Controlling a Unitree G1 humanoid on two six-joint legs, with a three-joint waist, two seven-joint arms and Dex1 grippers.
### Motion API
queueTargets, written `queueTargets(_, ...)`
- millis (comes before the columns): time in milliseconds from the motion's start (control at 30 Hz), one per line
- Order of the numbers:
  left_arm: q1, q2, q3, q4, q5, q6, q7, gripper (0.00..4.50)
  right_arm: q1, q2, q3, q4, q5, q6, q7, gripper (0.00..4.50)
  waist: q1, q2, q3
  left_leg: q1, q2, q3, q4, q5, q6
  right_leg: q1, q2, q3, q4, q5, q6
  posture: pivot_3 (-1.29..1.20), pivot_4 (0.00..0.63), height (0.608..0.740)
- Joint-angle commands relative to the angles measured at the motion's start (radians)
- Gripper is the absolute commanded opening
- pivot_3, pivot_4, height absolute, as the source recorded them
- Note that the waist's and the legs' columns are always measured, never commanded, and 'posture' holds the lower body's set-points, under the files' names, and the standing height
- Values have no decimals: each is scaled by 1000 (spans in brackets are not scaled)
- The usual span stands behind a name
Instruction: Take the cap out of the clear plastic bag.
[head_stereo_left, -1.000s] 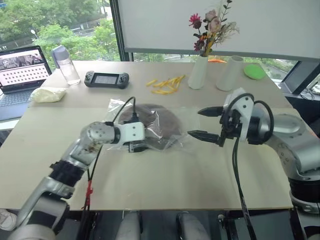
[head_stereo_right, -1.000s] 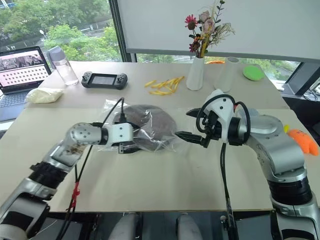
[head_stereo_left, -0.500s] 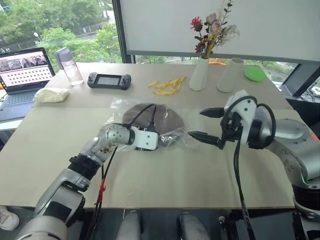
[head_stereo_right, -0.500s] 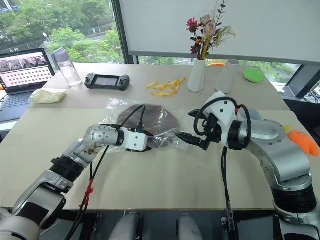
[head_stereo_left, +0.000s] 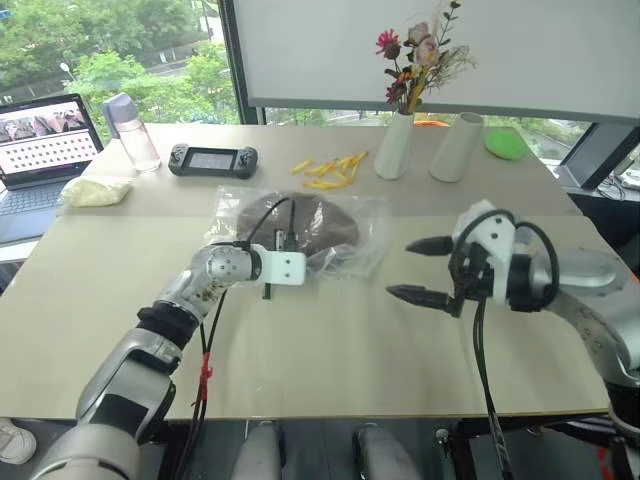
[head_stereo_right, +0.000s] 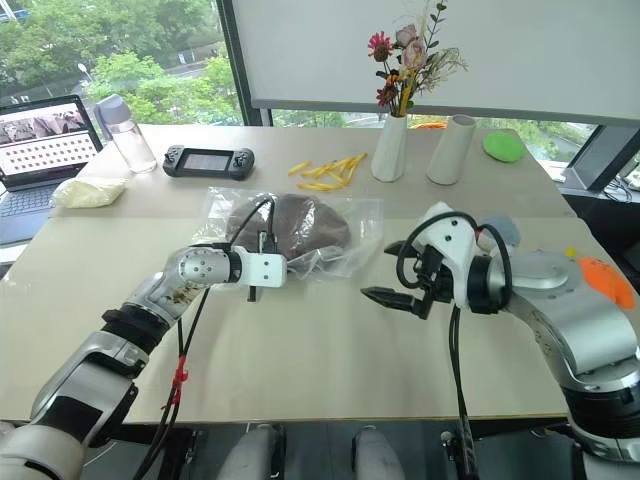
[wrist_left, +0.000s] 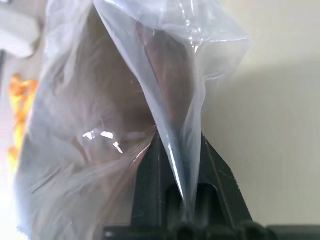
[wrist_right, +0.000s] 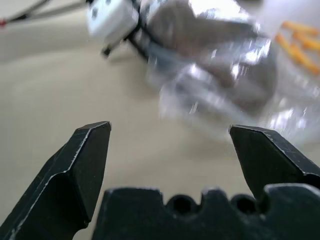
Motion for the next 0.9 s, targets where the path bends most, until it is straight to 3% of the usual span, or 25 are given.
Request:
queueTargets(33,-73,54,-49,72,151,-247,148,13,16,-38,-32,11,-1,-23,28,4500,-1,0,0,0,0,0,0,0,0,0,0,0,0,0,0,0,150,740)
queueTargets(133,-126,105,-153,180,334,-506,312,13,35,-57,-42,40,-15,-41,35,4500,1,0,0,0,0,0,-1,0,0,0,0,0,-2,0,0,0,150,740)
queueTargets(333,-215,156,-194,299,483,-824,582,13,62,-63,-58,49,-15,-55,31,4500,5,-1,1,-2,0,0,-1,-1,-1,0,-1,0,-3,0,1,0,150,740)
queueTargets(500,-237,222,-248,283,696,-946,838,13,84,-62,-68,29,-6,-50,22,4500,6,-1,1,-2,-1,0,-1,-1,-1,0,-1,0,-3,0,2,0,150,740)
queueTargets(567,-275,257,-360,319,882,-871,1043,13,86,-60,-71,24,0,-46,20,4500,5,-2,1,-1,-1,1,0,-1,-1,0,-1,0,-2,0,2,0,150,740)
queueTargets(667,-343,219,-504,519,1042,-576,1230,13,83,-55,-62,27,-3,-48,14,4500,6,-3,1,-1,-1,0,0,-1,-1,0,-1,0,-2,0,4,0,150,740)
queueTargets(733,-369,215,-526,636,1049,-388,1228,13,70,-48,-48,33,-7,-48,9,4500,8,-3,2,-1,-1,0,2,-1,-1,0,-1,0,-1,-1,5,0,150,740)
queueTargets(867,-389,229,-522,716,1011,-205,1181,13,48,-41,-28,44,-14,-49,5,4500,-9,-5,3,-1,-1,1,1,-4,-7,-2,-1,0,0,-1,5,0,150,740)
queueTargets(900,-392,236,-497,724,980,-189,1158,324,42,-38,-22,48,-15,-50,5,4500,-9,-6,3,-1,-1,1,1,-4,-6,-2,-1,0,0,-1,4,0,150,740)
